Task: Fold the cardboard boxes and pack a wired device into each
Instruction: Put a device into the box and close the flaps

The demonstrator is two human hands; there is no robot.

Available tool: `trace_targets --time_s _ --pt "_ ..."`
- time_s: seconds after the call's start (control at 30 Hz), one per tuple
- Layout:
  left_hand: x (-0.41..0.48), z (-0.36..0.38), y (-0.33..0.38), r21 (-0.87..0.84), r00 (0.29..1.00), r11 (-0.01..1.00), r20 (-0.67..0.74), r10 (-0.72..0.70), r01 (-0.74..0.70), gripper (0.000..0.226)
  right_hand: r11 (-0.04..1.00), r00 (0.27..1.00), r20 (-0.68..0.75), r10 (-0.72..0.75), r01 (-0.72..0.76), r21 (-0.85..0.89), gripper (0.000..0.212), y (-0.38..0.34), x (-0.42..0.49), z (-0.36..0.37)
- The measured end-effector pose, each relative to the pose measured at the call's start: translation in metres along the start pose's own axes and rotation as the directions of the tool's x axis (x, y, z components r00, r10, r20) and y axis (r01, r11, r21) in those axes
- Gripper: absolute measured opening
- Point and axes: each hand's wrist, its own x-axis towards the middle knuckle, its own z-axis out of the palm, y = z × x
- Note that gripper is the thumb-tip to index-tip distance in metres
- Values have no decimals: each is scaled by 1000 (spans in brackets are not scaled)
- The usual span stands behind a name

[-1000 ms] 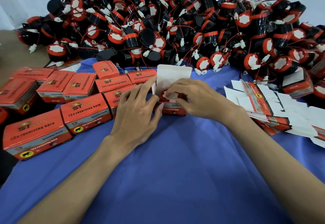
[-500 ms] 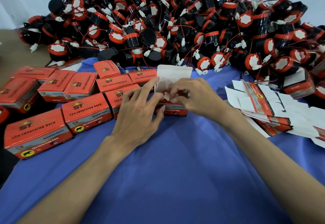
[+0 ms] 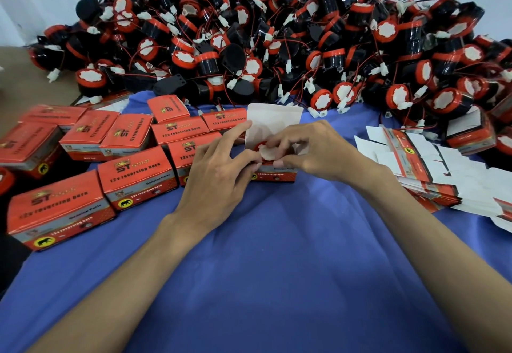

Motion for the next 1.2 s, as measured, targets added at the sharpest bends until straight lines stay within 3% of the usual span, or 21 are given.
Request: trace_targets --time_s 0.37,0.5,1.2 --pt "0 4 -3 -61 1000 998 -9 -19 18 7 998 997 70 -28 32 -63 13 1 2 0" --pt "1 4 -2 -65 1000 998 -9 -23 22 11 997 1000 -7 -20 20 -72 23 4 1 1" --pt "0 2 -1 -93 1000 996 -25 2 -5 8 994 996 -51 -71 66 -86 13 12 2 5"
